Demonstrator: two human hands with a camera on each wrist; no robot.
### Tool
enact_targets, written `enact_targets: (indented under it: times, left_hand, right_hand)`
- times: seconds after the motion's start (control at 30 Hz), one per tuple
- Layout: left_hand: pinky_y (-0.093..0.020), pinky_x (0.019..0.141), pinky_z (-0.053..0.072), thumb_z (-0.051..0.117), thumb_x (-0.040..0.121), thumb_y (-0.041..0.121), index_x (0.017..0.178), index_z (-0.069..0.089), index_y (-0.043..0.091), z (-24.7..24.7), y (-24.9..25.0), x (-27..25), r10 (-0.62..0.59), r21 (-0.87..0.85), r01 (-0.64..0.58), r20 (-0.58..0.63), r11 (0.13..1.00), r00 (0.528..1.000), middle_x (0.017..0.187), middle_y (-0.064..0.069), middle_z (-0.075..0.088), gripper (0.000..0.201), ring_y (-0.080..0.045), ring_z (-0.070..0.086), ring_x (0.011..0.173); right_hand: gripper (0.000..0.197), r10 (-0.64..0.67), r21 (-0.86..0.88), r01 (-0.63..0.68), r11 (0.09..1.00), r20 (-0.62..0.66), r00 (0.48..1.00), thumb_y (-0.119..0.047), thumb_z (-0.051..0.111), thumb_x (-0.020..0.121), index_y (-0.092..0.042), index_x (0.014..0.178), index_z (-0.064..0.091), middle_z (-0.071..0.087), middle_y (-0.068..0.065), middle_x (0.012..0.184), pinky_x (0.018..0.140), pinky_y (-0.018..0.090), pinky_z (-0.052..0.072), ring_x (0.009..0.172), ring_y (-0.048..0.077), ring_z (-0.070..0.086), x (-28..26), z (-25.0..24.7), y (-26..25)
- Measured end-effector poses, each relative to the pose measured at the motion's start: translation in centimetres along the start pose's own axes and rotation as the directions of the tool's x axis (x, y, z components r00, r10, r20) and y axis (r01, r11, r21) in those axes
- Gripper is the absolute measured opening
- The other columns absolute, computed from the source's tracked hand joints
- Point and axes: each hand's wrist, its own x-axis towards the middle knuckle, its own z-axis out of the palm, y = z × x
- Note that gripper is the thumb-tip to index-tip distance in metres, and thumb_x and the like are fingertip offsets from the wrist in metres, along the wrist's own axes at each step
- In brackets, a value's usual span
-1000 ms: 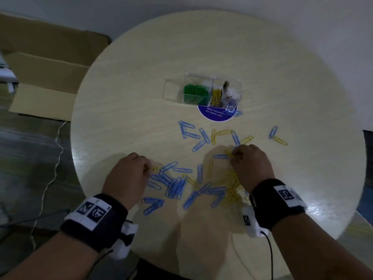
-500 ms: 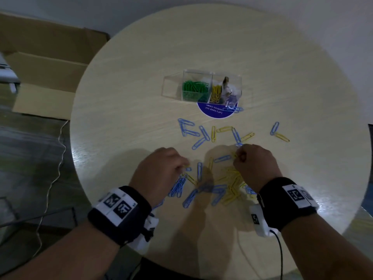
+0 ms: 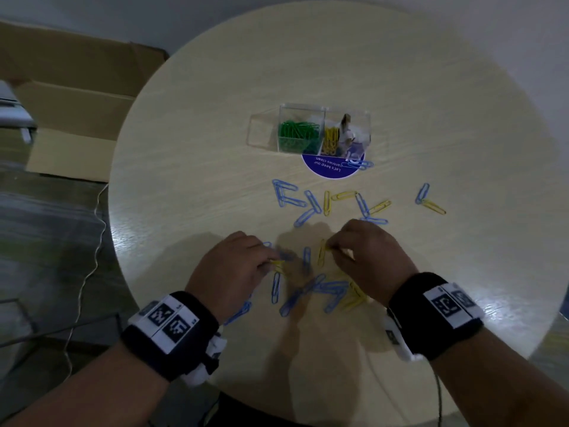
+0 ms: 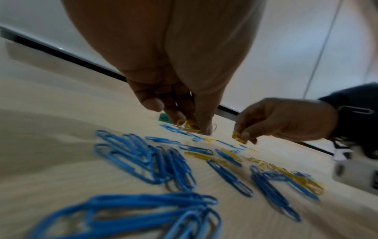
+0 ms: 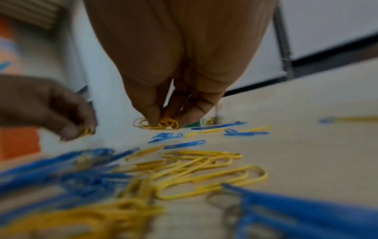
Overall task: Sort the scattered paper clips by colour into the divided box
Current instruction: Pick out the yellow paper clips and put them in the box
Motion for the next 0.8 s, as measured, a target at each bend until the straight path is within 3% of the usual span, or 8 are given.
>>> enact_targets:
  times: [0.1,0.17,0.27,0.43,0.53,0.67,0.73,0.8]
  left_hand:
    - [-0.038,0.069,0.049,0.064,0.085,0.026,0.099,0.072,0.025,0.8,1.1,0.9,0.107,0.086,-0.112,0.061,0.99,0.992,0.083,0.004,0.065,0.016,-0.023,0.055,0.082]
    - [-0.039,0.067,0.048,0.066,0.082,0.023,0.095,0.071,0.024,1.1,1.5,0.9,0.134,0.144,-0.144,0.078,0.979,0.988,0.082,0.002,0.064,0.014,-0.024,0.053,0.081]
    - [-0.032,0.071,0.042,0.073,0.074,0.014,0.095,0.069,0.026,1.3,1.5,0.6,0.093,0.165,-0.108,0.094,0.98,0.991,0.082,0.002,0.063,0.024,-0.023,0.056,0.081]
    - [-0.045,0.069,0.048,0.063,0.079,0.006,0.085,0.06,0.019,1.5,1.3,1.1,-0.103,0.163,0.065,0.235,0.984,0.967,0.092,-0.003,0.051,0.015,-0.028,0.057,0.081]
    - [-0.044,0.064,0.049,0.063,0.075,-0.001,0.082,0.058,0.015,1.3,1.8,1.5,-0.081,0.247,0.007,0.294,0.969,0.952,0.091,-0.007,0.05,0.019,-0.029,0.055,0.078]
    - [-0.035,0.052,0.047,0.074,0.05,0.002,0.075,0.06,0.015,0.3,2.9,1.5,-0.05,0.374,-0.078,0.32,0.924,0.946,0.075,-0.007,0.058,0.031,-0.027,0.059,0.064]
    - [-0.034,0.052,0.048,0.075,0.05,0.008,0.077,0.061,0.017,0.3,2.9,1.4,-0.031,0.385,-0.095,0.311,0.918,0.95,0.074,-0.004,0.061,0.032,-0.026,0.06,0.065]
    - [-0.033,0.055,0.049,0.074,0.06,0.017,0.082,0.06,0.022,0.4,2.5,1.2,-0.03,0.325,-0.073,0.301,0.943,0.953,0.077,0.0,0.061,0.027,-0.024,0.061,0.069]
  right_hand:
    - [0.009,-0.246,-0.162,0.272,0.949,0.16,0.956,-0.015,0.066,0.076,-0.019,0.083,0.071,0.068,0.002,0.093,0.072,0.03,0.046,0.079,0.026,0.06,1.0,0.3,0.0]
    - [0.01,-0.283,-0.211,0.339,0.917,0.254,0.925,-0.014,0.064,0.075,-0.019,0.081,0.07,0.069,0.001,0.096,0.073,0.032,0.049,0.08,0.027,0.06,1.5,0.9,0.4]
    - [0.013,-0.232,-0.243,0.312,0.918,0.306,0.923,-0.012,0.063,0.076,-0.021,0.085,0.067,0.065,0.002,0.088,0.068,0.038,0.05,0.078,0.029,0.057,1.5,1.3,0.6]
    - [0.021,-0.096,-0.317,0.205,0.926,0.328,0.94,-0.01,0.064,0.069,-0.018,0.088,0.067,0.062,0.005,0.079,0.063,0.041,0.051,0.078,0.032,0.056,1.8,0.8,-0.2]
    - [0.019,-0.043,-0.296,0.155,0.942,0.354,0.934,-0.009,0.059,0.071,-0.015,0.088,0.067,0.062,0.01,0.084,0.068,0.042,0.049,0.082,0.035,0.056,2.0,0.6,-0.7]
    - [0.022,-0.044,-0.24,0.134,0.961,0.346,0.937,-0.011,0.055,0.075,-0.019,0.094,0.064,0.056,0.011,0.095,0.072,0.045,0.05,0.086,0.035,0.054,1.8,1.2,-0.4]
    - [0.019,-0.064,-0.273,0.15,0.95,0.3,0.952,-0.013,0.061,0.073,-0.022,0.09,0.062,0.057,0.006,0.087,0.066,0.042,0.051,0.08,0.032,0.055,1.5,1.4,0.0]
    - [0.016,-0.09,-0.272,0.155,0.95,0.236,0.968,-0.015,0.065,0.073,-0.024,0.086,0.062,0.059,0.002,0.078,0.061,0.037,0.051,0.073,0.028,0.056,1.2,1.1,0.0]
